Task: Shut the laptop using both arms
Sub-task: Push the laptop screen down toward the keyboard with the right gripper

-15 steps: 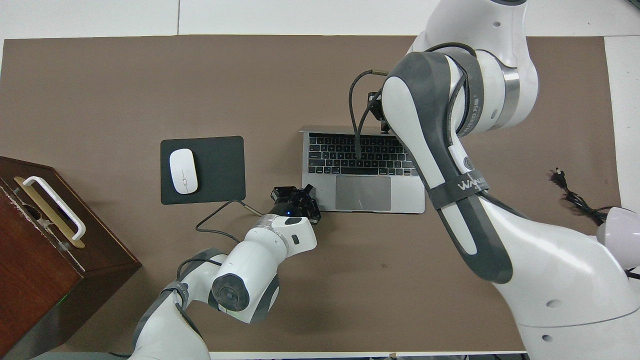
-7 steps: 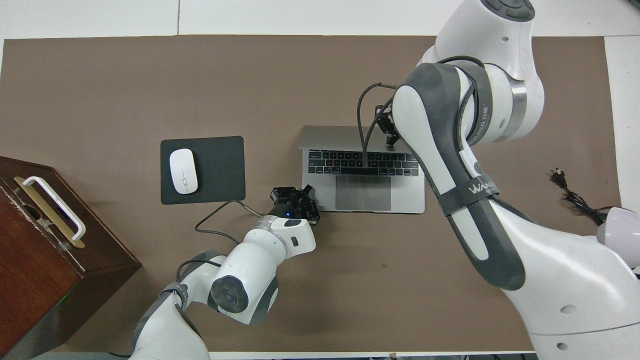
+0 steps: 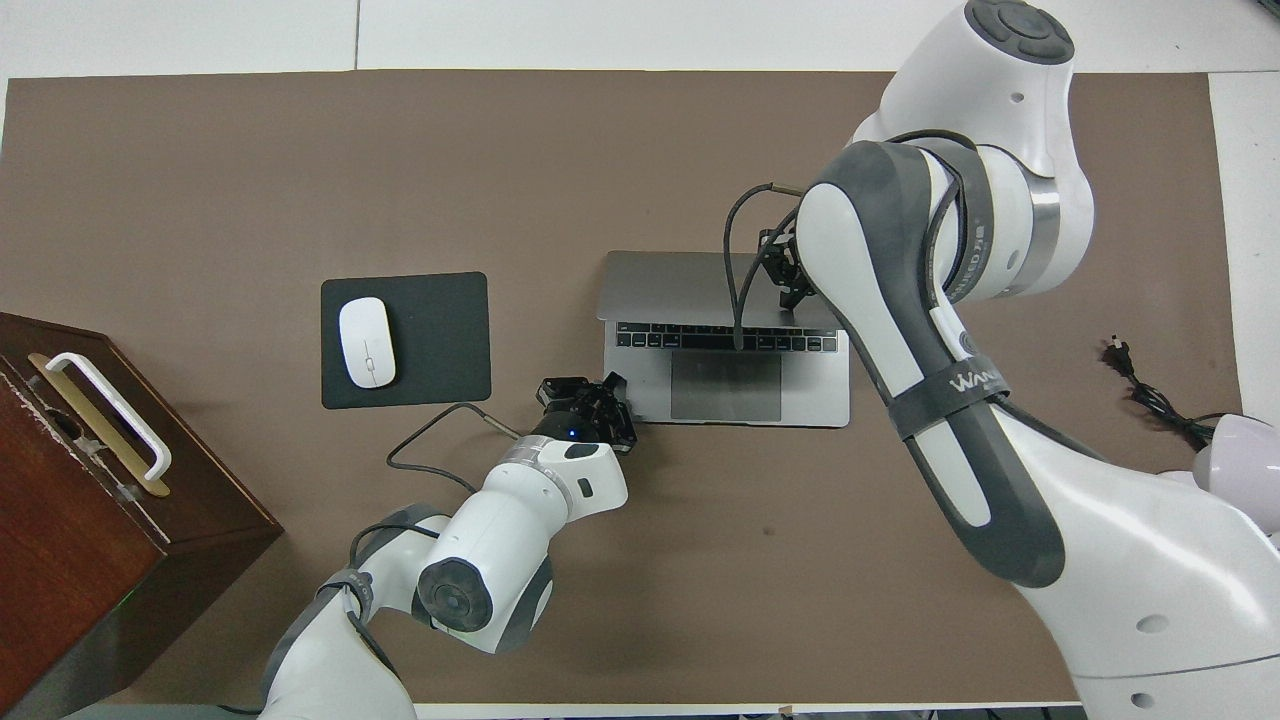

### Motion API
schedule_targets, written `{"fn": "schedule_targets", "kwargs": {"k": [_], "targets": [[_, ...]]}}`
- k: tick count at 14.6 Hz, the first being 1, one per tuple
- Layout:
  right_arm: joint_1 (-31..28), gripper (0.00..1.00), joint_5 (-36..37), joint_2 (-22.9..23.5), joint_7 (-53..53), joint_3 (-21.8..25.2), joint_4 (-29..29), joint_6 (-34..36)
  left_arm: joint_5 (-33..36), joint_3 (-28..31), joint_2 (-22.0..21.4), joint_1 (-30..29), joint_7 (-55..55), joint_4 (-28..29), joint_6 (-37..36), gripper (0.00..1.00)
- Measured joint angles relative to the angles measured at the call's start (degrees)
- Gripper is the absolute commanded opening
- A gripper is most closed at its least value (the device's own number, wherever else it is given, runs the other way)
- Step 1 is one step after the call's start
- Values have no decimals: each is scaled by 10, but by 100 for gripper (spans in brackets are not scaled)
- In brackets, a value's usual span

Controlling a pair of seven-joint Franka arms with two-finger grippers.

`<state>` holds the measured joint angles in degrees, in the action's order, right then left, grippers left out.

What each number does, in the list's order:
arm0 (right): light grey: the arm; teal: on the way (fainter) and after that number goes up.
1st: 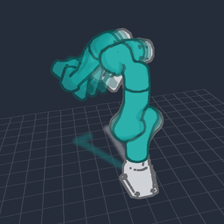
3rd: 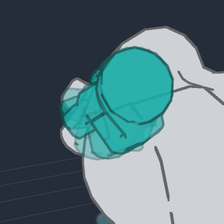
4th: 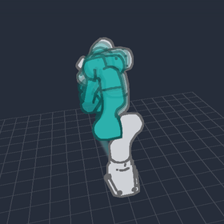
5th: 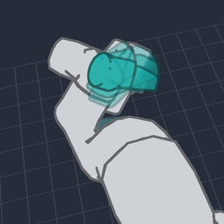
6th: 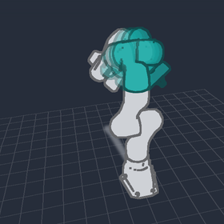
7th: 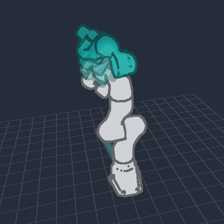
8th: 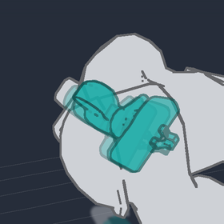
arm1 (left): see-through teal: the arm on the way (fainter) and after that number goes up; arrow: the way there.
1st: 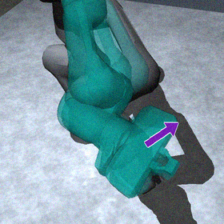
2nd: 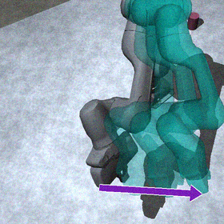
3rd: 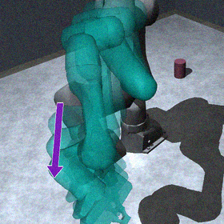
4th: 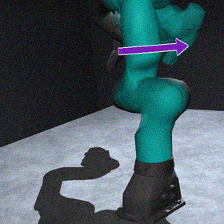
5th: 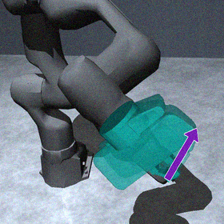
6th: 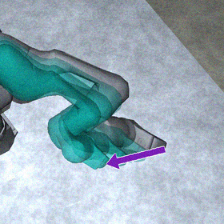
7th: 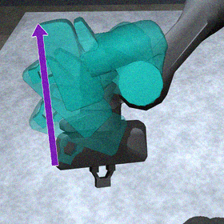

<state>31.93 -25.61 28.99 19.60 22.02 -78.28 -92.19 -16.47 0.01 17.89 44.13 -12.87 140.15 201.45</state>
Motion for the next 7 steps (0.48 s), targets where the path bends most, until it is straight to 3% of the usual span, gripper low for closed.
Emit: {"fn": "schedule_targets", "kwargs": {"k": [7], "targets": [[2, 0, 0, -15, 0, -1, -36, -10, 0, 0, -3, 0, 0, 7, 4, 0]]}}
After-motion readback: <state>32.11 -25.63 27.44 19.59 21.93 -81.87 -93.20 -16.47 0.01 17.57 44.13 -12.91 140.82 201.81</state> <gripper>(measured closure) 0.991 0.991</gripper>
